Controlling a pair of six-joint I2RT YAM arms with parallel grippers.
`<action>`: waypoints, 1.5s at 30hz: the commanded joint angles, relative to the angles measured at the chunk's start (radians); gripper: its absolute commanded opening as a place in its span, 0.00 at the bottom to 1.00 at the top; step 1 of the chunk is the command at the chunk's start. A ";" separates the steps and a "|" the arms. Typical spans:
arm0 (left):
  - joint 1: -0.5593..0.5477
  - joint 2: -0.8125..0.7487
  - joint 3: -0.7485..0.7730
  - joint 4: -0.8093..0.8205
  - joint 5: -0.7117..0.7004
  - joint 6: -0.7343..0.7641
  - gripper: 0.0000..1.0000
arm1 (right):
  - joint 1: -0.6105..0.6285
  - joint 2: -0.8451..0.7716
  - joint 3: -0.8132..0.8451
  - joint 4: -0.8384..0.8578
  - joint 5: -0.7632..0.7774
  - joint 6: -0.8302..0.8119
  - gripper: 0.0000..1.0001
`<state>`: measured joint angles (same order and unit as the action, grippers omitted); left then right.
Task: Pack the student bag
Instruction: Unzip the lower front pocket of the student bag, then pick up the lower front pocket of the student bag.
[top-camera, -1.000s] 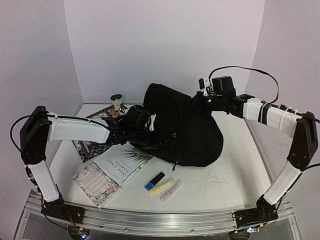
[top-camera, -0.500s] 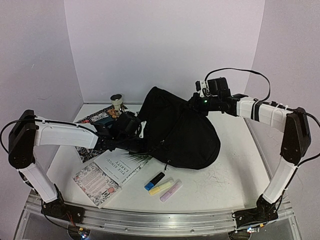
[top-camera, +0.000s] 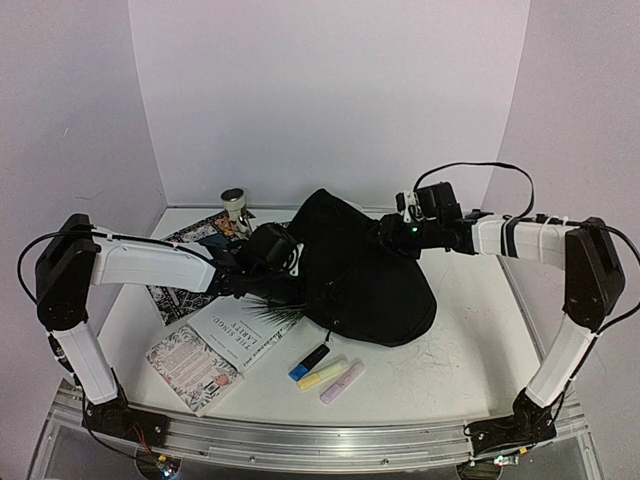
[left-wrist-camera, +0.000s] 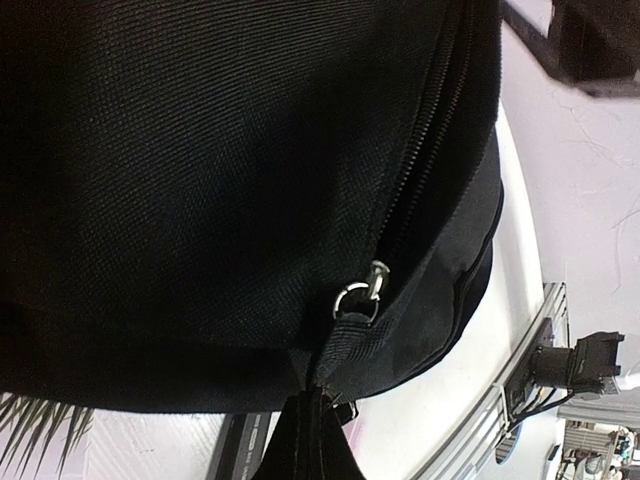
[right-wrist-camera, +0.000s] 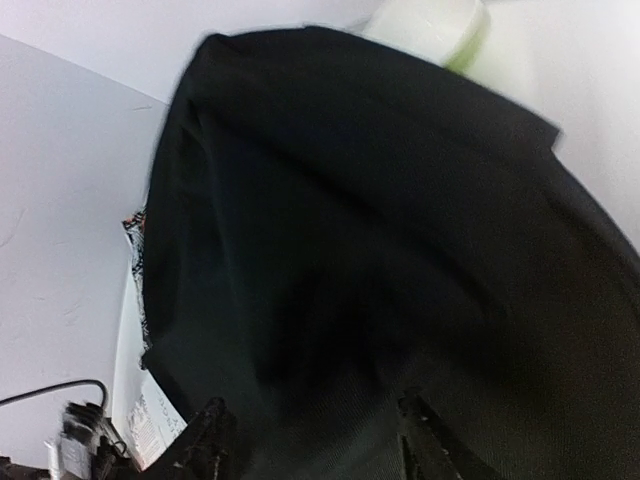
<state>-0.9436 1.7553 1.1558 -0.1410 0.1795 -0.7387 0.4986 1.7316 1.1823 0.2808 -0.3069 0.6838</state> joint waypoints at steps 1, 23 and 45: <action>-0.007 0.019 0.062 -0.017 -0.005 -0.009 0.00 | 0.021 -0.121 -0.076 0.012 0.031 0.053 0.57; -0.020 -0.009 0.034 -0.016 -0.026 -0.033 0.00 | 0.089 -0.029 -0.155 0.084 0.060 0.135 0.18; -0.025 -0.014 0.032 -0.018 -0.044 -0.022 0.00 | 0.104 -0.067 -0.078 0.116 0.068 0.178 0.50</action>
<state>-0.9580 1.7737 1.1748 -0.1570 0.1532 -0.7605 0.5949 1.6436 1.0479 0.3857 -0.2466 0.8325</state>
